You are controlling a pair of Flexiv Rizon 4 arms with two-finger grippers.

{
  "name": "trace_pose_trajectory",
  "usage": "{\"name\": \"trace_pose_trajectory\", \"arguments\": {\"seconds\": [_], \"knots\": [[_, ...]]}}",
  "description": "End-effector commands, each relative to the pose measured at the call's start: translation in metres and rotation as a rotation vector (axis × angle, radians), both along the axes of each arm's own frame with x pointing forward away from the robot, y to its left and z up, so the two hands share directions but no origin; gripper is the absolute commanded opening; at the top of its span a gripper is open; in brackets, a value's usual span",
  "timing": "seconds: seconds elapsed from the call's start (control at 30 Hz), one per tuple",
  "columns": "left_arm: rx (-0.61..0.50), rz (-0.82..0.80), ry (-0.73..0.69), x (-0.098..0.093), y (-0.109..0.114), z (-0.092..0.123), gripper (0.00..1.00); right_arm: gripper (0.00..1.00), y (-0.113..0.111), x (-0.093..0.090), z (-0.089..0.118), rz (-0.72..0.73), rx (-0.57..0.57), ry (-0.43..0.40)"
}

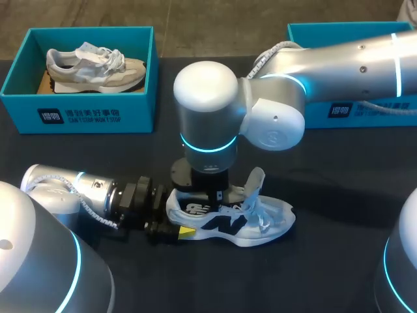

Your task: Take the shoe out of the shoebox, open the shoe tongue, remove and reinsert the insole, then place the shoe into the shoebox

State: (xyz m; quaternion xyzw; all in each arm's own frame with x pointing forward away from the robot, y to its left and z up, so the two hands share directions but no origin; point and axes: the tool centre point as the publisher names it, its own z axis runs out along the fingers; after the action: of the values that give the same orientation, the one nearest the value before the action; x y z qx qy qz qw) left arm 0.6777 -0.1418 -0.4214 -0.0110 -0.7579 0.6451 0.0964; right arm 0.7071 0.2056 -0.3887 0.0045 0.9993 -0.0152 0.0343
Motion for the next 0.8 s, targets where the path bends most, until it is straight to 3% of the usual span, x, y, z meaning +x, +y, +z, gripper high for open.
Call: {"name": "trace_pose_trajectory", "arguments": {"seconds": [0.03, 0.7, 0.8], "knots": [[0.002, 0.001, 0.001, -0.001, 0.001, -0.001, 0.0, 0.0, -0.009, 0.001, -0.002, -0.011, 0.01, 0.001], [0.002, 0.001, 0.001, -0.001, 0.001, -0.001, 0.0, 0.0, -0.037, -0.008, -0.005, -0.086, 0.029, -0.037], [0.002, 0.001, 0.001, -0.001, 0.001, -0.001, 0.0, 0.08, -0.042, -0.007, -0.002, -0.098, 0.024, -0.034]]}}
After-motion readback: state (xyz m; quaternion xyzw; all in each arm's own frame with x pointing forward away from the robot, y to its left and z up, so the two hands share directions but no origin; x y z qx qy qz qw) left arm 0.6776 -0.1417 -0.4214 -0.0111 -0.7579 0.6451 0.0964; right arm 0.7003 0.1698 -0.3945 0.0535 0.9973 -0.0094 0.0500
